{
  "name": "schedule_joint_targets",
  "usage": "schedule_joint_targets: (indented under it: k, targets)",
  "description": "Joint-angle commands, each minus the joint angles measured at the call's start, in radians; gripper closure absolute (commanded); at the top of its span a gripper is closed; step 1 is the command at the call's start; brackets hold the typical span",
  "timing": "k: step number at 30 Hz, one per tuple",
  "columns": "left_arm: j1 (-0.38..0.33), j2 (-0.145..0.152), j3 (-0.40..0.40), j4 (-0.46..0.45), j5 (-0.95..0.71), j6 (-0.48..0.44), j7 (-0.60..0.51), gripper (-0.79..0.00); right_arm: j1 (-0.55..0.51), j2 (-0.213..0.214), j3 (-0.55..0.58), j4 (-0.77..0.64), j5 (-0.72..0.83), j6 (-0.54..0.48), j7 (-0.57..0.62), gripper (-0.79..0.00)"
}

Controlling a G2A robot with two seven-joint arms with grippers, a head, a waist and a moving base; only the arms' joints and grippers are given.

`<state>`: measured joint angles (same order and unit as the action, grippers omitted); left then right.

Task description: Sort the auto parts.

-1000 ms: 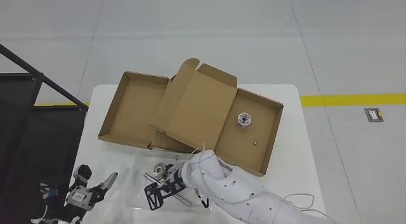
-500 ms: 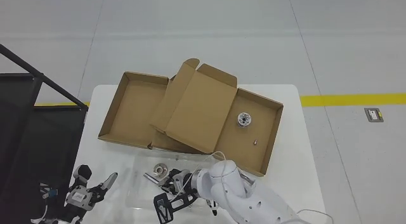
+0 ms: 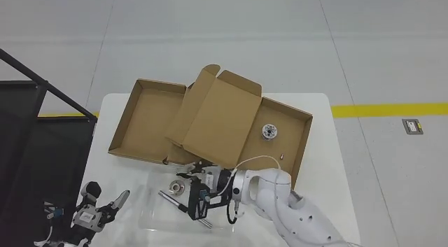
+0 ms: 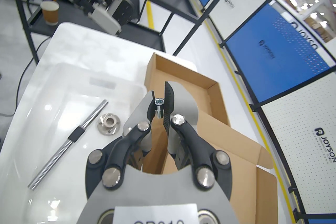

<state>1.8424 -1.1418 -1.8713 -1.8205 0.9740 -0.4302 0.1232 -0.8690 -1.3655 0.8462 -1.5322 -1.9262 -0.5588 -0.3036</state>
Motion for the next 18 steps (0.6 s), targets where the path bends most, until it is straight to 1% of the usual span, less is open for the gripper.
schedule_joint_targets:
  k: [1, 7, 8, 10, 11, 12, 13, 15, 16, 18]
  targets:
    - [0.0, 0.0, 0.0, 0.0, 0.0, 0.0, 0.0, -0.785, -0.022, 0.01, 0.039, -0.01, 0.014, 0.018, -0.074, 0.0]
    - [0.0, 0.0, 0.0, 0.0, 0.0, 0.0, 0.0, -0.785, -0.105, 0.045, 0.154, -0.041, 0.051, 0.033, -0.335, 0.0]
    - [0.0, 0.0, 0.0, 0.0, 0.0, 0.0, 0.0, -0.785, -0.116, 0.05, 0.171, -0.04, 0.048, 0.032, -0.367, 0.0]
    - [0.0, 0.0, 0.0, 0.0, 0.0, 0.0, 0.0, -0.785, -0.137, 0.06, 0.198, -0.041, 0.036, 0.034, -0.383, 0.0]
    - [0.0, 0.0, 0.0, 0.0, 0.0, 0.0, 0.0, -0.785, -0.146, 0.063, 0.209, -0.043, 0.028, 0.038, -0.377, 0.0]
    - [0.0, 0.0, 0.0, 0.0, 0.0, 0.0, 0.0, -0.785, -0.156, 0.067, 0.228, -0.04, 0.007, 0.062, -0.331, 0.0]
    - [0.0, 0.0, 0.0, 0.0, 0.0, 0.0, 0.0, -0.785, -0.17, 0.07, 0.246, -0.047, -0.015, 0.096, -0.252, 0.0]
    - [0.0, 0.0, 0.0, 0.0, 0.0, 0.0, 0.0, -0.785, -0.209, 0.074, 0.276, -0.076, -0.021, 0.133, -0.136, 0.0]
    - [0.0, 0.0, 0.0, 0.0, 0.0, 0.0, 0.0, -0.785, -0.229, 0.077, 0.291, -0.092, -0.023, 0.138, -0.082, 0.0]
    - [0.0, 0.0, 0.0, 0.0, 0.0, 0.0, 0.0, -0.785, -0.267, 0.086, 0.321, -0.116, -0.022, 0.108, -0.042, 0.0]
